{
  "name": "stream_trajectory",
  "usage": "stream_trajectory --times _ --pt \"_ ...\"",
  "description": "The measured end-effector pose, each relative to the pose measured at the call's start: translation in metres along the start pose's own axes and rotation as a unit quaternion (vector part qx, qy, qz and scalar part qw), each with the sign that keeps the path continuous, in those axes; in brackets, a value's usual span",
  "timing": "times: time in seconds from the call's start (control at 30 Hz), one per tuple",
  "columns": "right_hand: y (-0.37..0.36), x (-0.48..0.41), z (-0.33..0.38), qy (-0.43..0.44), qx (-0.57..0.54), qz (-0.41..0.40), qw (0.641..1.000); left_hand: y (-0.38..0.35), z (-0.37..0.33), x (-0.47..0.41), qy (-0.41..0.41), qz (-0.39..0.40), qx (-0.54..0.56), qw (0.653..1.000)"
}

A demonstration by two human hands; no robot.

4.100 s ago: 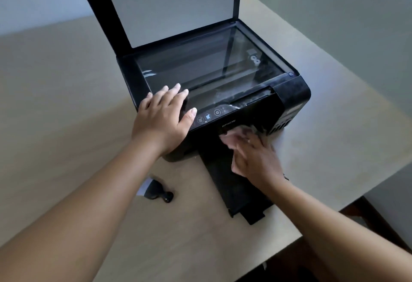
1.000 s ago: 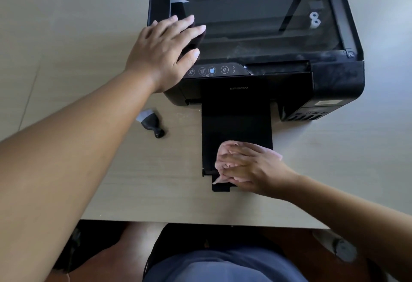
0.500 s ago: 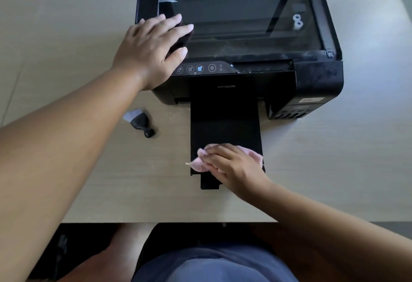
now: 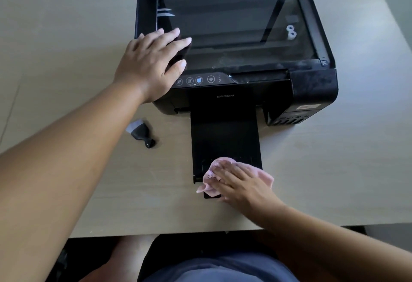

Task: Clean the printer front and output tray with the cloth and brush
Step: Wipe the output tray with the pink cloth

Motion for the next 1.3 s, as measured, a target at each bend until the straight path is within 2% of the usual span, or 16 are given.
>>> stream_trajectory --times 0.13,0.27,0.33,0.43,0.53,0.6,0.67,0.73,0.8,0.87,0.93,1.0,1.1,1.17,1.23,1.3 --pt "0.016 0.0 -0.007 0.015 0.019 -0.011 1.0 0.002 0.0 0.001 0.0 0.002 -0.001 1.0" --pt "0.019 0.011 -0.021 -0.059 0.02 0.022 0.998 0.002 0.0 -0.001 0.001 0.004 -0.002 1.0" --pt "0.017 0.019 -0.014 -0.061 0.031 0.041 0.997 0.001 0.0 0.001 0.003 0.005 -0.006 1.0" --pt "0.03 0.02 -0.018 -0.063 -0.047 0.018 0.997 0.003 -0.001 0.001 0.003 0.007 -0.007 1.0" --pt "0.042 0.006 -0.023 -0.185 -0.179 -0.052 0.965 0.004 0.0 0.001 0.001 0.005 -0.006 1.0" --pt "0.04 -0.006 -0.022 -0.275 -0.176 -0.068 0.943 0.003 0.002 0.004 0.0 0.002 -0.006 1.0" --pt "0.039 -0.015 -0.016 -0.248 -0.098 -0.007 0.964 0.002 0.001 0.003 0.0 0.0 -0.008 1.0" --pt "0.044 -0.014 -0.013 -0.184 -0.088 0.072 0.976 0.003 -0.001 0.001 0.003 0.004 -0.005 1.0" --pt "0.061 -0.017 -0.02 -0.183 -0.185 0.107 0.96 0.003 -0.003 0.001 0.003 0.008 -0.005 1.0" --pt "0.072 -0.026 -0.034 -0.225 -0.266 0.071 0.935 0.004 -0.003 0.0 0.002 0.006 -0.005 1.0" --pt "0.073 -0.042 -0.057 -0.278 -0.22 -0.044 0.934 0.005 -0.002 0.001 0.004 0.006 -0.004 1.0" --pt "0.063 -0.058 -0.074 -0.294 -0.112 -0.1 0.944 0.005 -0.002 0.001 0.005 0.007 -0.008 1.0" --pt "0.034 -0.073 -0.081 -0.32 0.039 -0.064 0.944 0.005 -0.004 0.0 0.005 0.009 -0.009 1.0" --pt "0.023 -0.082 -0.071 -0.357 0.065 -0.047 0.931 0.005 -0.004 0.001 0.006 0.006 -0.009 1.0" --pt "0.019 -0.09 -0.054 -0.278 0.054 -0.041 0.958 0.005 -0.004 0.001 0.01 0.004 -0.009 1.0" --pt "0.022 -0.089 -0.045 -0.107 0.03 -0.037 0.993 0.005 -0.003 0.001 0.012 0.005 -0.008 1.0"
Point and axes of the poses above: each hand's wrist, its own x-axis away from the middle knuckle, its own y-axis out of the back of the hand, z = x × y, the point moved 2 cm from there along -x, towards the middle knuckle, and after that the axes turned 10 degrees about x, right-handed, at the moved point
